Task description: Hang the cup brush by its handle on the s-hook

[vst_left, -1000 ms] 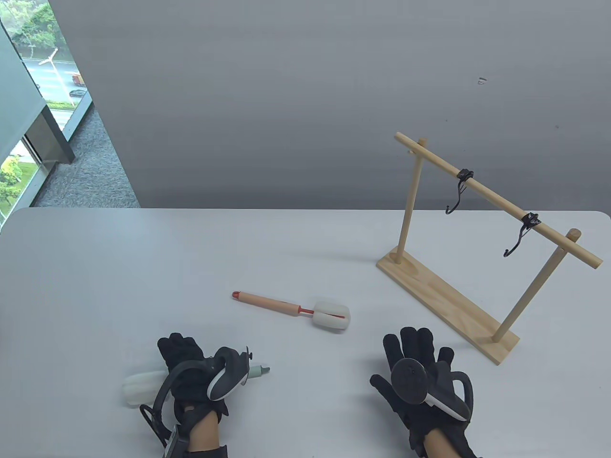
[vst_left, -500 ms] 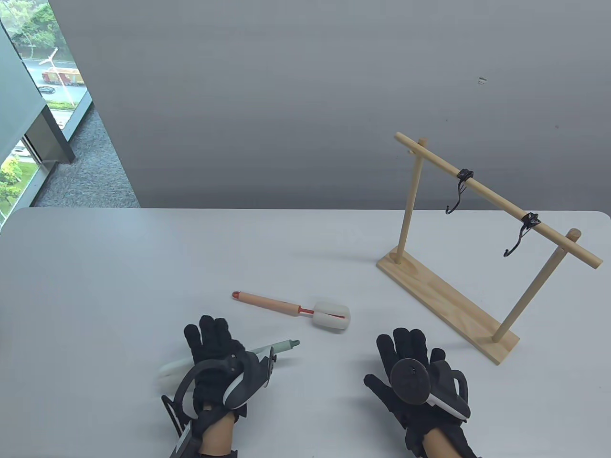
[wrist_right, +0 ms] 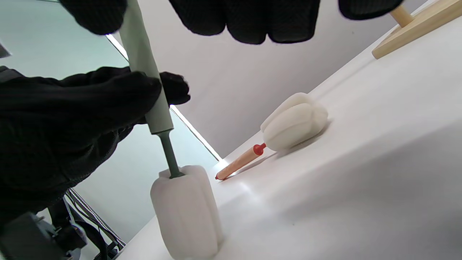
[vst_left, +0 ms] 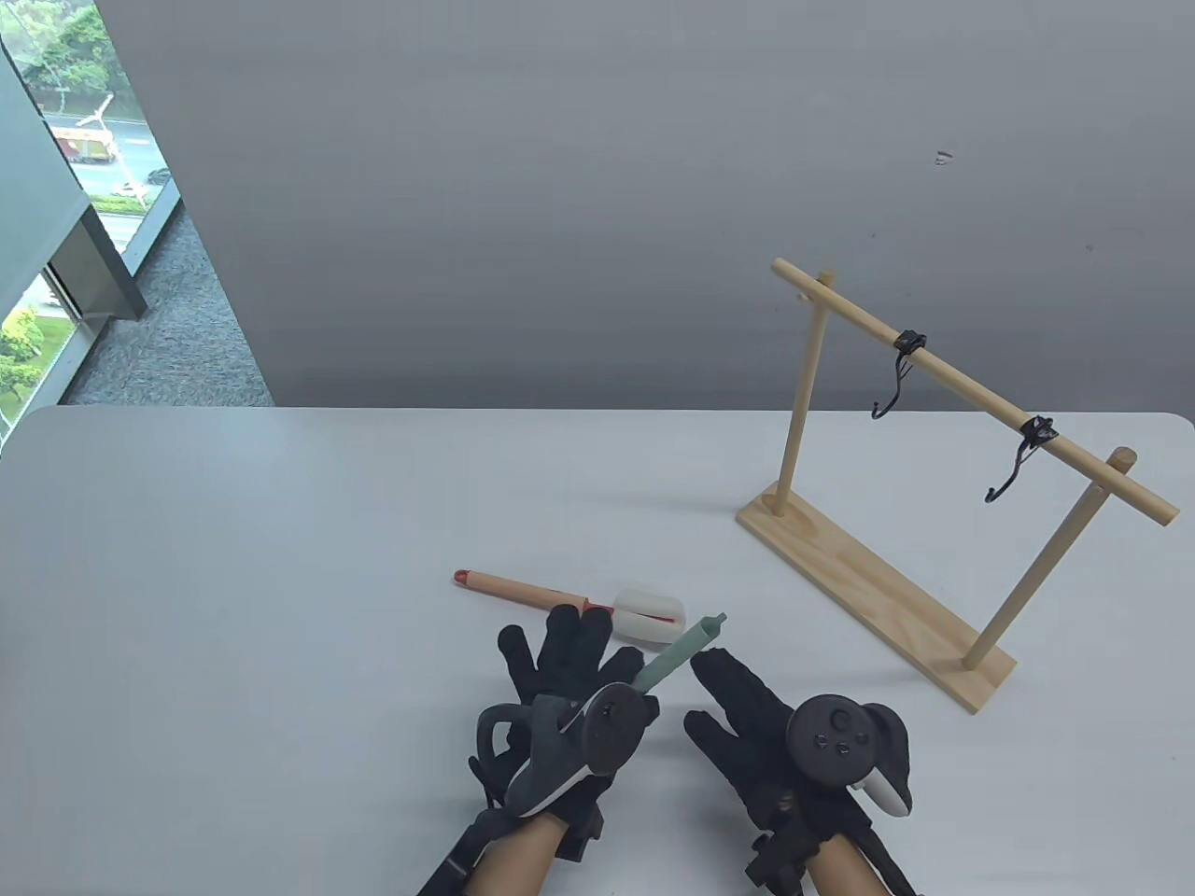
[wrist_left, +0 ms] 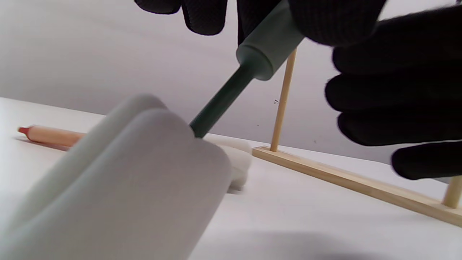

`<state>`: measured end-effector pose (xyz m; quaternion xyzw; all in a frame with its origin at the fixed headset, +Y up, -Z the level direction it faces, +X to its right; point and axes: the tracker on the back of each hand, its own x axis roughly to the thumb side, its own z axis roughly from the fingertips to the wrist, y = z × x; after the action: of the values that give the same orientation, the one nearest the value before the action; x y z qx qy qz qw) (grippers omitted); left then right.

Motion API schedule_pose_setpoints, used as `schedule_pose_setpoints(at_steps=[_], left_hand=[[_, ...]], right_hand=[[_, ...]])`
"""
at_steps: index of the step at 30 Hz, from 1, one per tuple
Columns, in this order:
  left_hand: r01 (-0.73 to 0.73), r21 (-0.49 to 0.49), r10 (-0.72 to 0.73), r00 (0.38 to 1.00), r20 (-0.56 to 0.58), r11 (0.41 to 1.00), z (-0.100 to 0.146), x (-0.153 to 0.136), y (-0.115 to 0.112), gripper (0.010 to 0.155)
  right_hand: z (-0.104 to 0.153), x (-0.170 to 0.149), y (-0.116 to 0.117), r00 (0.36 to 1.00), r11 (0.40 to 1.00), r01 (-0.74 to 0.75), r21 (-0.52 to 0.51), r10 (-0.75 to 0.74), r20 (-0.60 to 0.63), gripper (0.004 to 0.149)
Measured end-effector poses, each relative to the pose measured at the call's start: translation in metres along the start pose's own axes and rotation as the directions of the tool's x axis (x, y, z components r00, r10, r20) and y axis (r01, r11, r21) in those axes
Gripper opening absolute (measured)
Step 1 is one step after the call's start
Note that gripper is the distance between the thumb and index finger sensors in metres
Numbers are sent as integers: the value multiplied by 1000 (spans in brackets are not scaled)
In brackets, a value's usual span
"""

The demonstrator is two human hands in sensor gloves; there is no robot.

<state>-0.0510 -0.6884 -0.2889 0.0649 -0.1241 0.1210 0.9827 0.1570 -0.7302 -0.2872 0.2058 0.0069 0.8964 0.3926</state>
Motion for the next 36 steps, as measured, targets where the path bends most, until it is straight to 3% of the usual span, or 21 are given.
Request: schedule_pose_setpoints(at_steps=[4,11,21,26,31,33,36], left_hand=[[18,-23,-16,998,65,1000,3,16,-7,56],[11,30,-15,993,116,999,10,30,-7,56],[-25,46,20,993,115,999,14,28,-8,52],[-6,84,2,998,56,996,17,5,-5,59],[-88,77,94,993,-73,993,17,-36,-4,61],[-186,74,195,972,-132,980,16,-54,-6,61],[-405,105,418,881,-222,908,17,-78,-9,62]], right_hand=[[-1,-3,1,999,999,47,3,-47,-4,71],[-2,-5,3,985,985,172,13,-172,7,69],[2,-8,-4,959,938,283,-201,-283,28,55],[9,-15,-27,954,865,285,-414,-299,33,53],[16,-31,-52,946,801,252,-543,-321,-34,52],[19,-37,-65,937,751,244,-613,-345,-49,51],[22,-45,-85,921,700,227,-677,-379,-83,50]])
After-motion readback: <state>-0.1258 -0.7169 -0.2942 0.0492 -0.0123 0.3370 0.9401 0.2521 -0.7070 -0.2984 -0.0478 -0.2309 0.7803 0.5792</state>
